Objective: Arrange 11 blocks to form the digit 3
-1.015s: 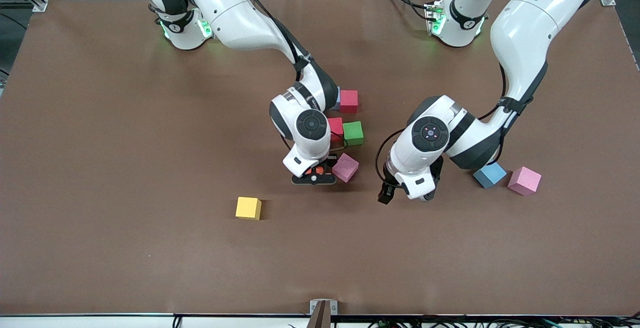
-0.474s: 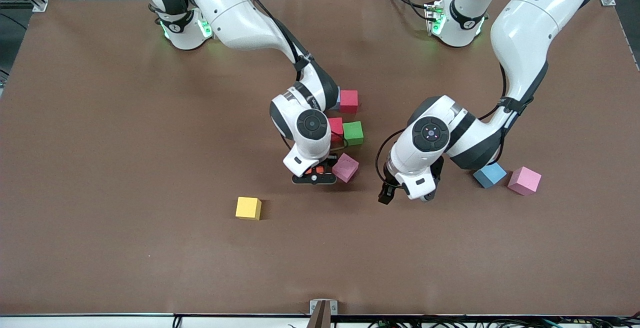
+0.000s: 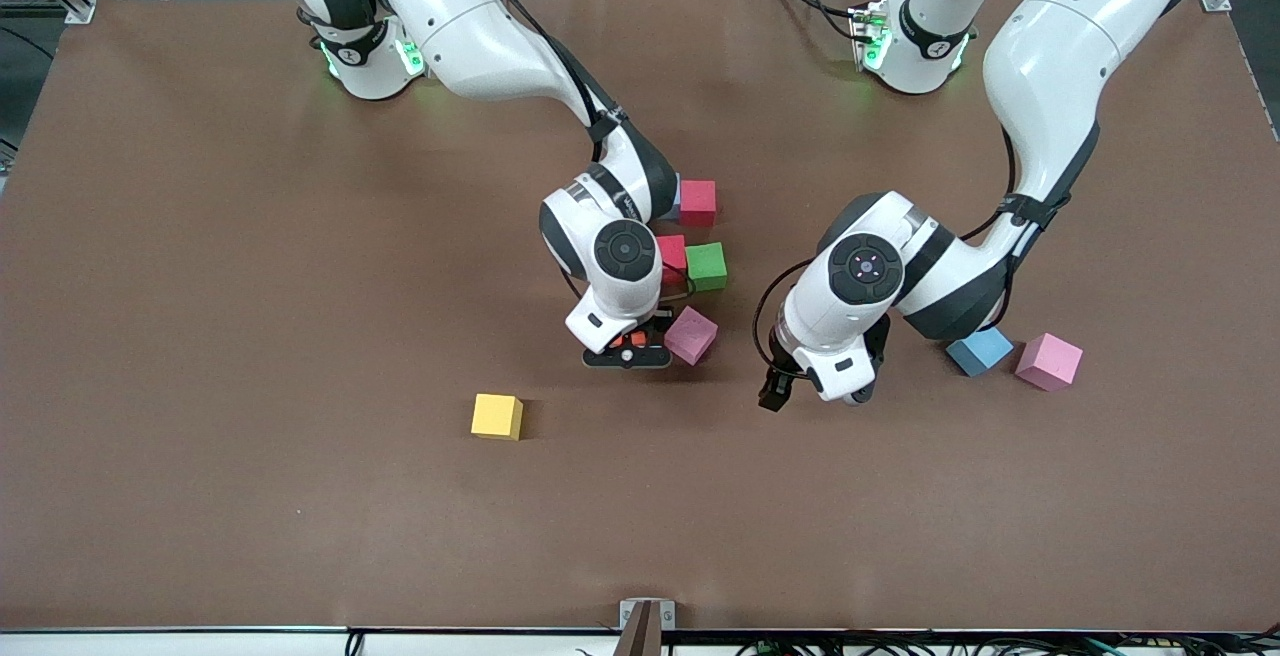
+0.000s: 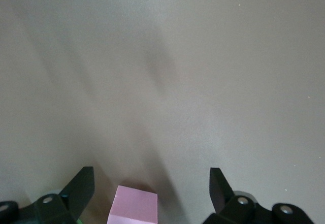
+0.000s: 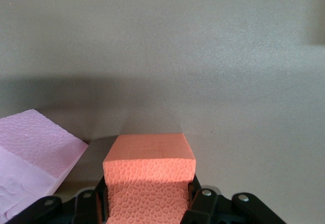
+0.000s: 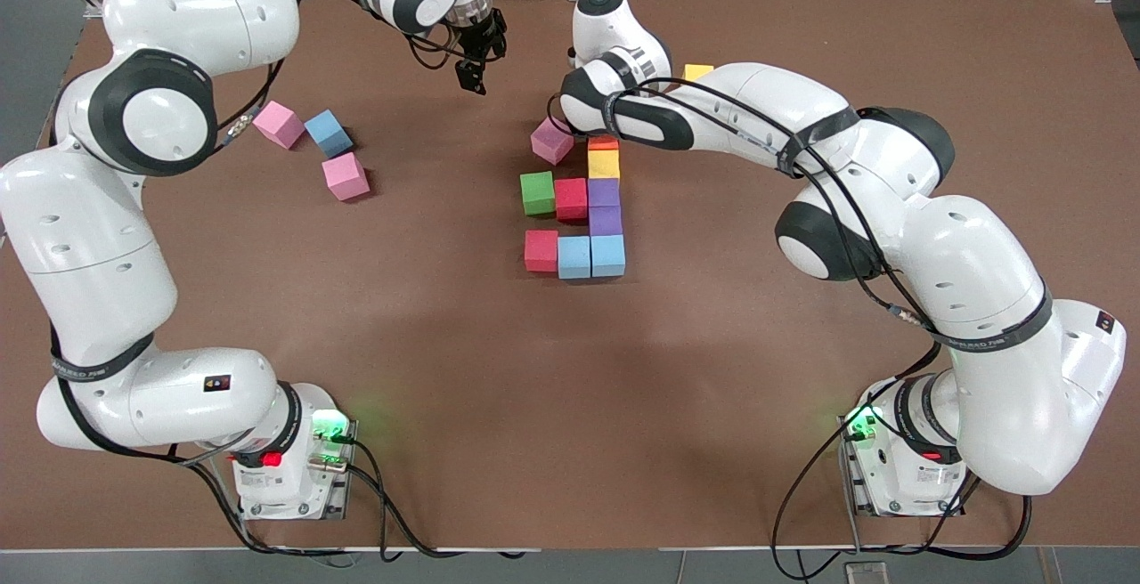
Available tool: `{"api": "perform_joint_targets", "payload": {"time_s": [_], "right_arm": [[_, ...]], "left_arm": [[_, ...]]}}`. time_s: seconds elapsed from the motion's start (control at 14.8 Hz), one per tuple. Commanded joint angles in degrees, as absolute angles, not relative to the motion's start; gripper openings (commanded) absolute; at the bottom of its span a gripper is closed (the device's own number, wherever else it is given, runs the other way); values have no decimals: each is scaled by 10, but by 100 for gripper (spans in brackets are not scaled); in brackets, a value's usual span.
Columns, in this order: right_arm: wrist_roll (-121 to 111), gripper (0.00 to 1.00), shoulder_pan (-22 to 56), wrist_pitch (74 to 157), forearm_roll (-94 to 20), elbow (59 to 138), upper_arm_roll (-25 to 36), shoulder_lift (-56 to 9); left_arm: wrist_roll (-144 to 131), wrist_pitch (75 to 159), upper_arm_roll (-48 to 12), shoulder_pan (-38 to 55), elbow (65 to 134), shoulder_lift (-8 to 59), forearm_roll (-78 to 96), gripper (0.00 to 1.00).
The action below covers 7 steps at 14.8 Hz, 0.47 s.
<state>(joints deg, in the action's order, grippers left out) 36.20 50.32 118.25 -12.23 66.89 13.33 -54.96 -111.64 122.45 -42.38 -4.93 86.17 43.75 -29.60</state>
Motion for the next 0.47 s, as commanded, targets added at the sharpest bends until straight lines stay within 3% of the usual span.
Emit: {"api": "perform_joint_targets", "payload": {"time_s": [0.0,0.41], "right_arm": [[373,4,502,1177,-126,670,133,-548],[374,7,503,1180,-126,670,133,-550]], "left_arm": [[-1109,1220,-425,-53,865,426,-287,100],[-1109,1220,-425,-52,862,427,-286,100]]}}
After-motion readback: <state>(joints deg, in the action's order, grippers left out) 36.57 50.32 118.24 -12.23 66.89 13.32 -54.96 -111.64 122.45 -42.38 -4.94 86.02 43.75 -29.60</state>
